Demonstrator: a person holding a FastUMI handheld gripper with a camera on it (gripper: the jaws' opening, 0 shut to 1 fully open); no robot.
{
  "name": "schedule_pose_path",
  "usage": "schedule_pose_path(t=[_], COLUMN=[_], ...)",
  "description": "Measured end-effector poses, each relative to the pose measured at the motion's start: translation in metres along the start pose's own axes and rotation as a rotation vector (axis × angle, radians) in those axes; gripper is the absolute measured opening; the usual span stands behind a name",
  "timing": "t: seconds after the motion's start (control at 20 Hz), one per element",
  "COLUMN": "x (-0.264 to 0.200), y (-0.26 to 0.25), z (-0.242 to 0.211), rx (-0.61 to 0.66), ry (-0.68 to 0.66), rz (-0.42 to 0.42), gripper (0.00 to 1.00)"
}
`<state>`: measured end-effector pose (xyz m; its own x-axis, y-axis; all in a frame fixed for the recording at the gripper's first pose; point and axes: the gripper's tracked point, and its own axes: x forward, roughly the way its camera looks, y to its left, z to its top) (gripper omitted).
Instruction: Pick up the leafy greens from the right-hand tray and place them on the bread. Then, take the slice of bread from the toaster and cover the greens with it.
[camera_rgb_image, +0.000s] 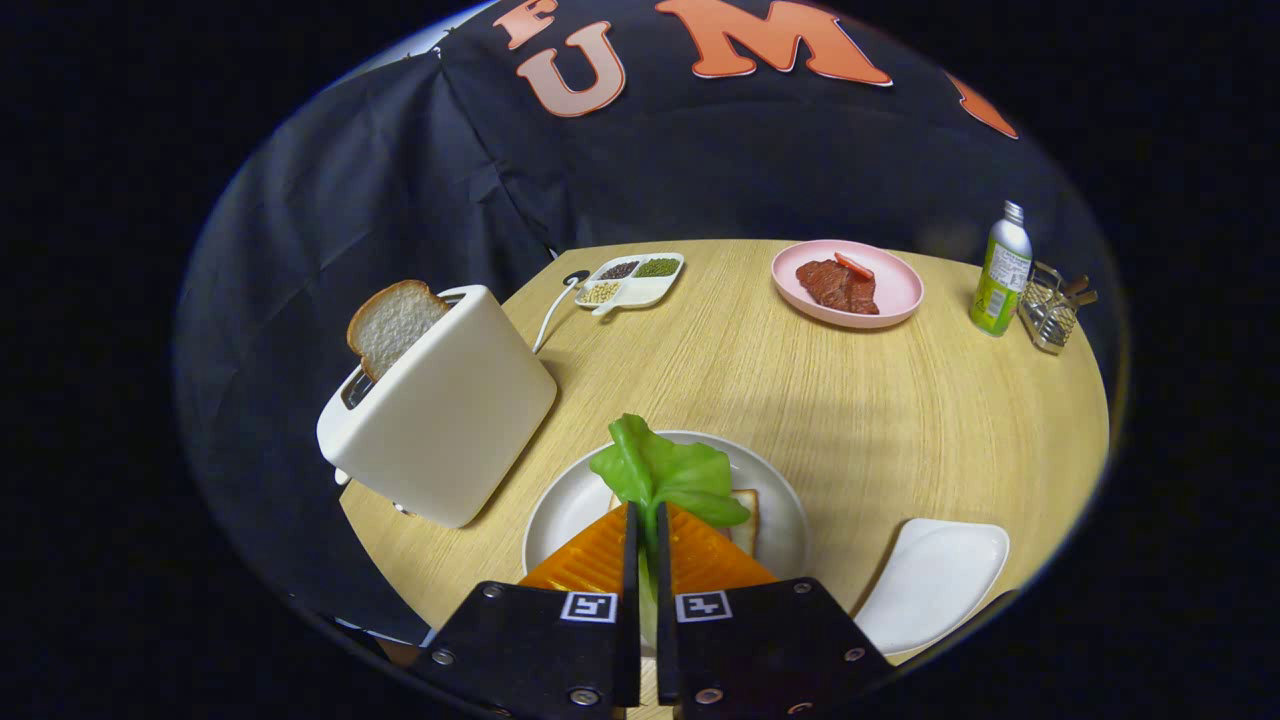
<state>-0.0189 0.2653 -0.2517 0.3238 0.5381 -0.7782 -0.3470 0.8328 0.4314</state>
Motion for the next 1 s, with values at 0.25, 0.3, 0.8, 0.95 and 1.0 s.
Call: schedule_pose_path(t=[0.25,0.3,0.8,0.95,1.0], x=[0.01,0.008,-0.037,-0.048,-0.049], y=[-0.017,-0.017,0.045,0.077,0.089], z=[0.005,0.007,0.058,0.076,0.082], rx=[-0.006,-0.008,-0.144,-0.207,-0.219], ry=[-0.001,-0.003,-0.085,-0.093,-0.095], rz=[-0.089,-0.096,-0.08,-0.075,-0.062], gripper=[0.28,0.32,0.8,0.87,0.87])
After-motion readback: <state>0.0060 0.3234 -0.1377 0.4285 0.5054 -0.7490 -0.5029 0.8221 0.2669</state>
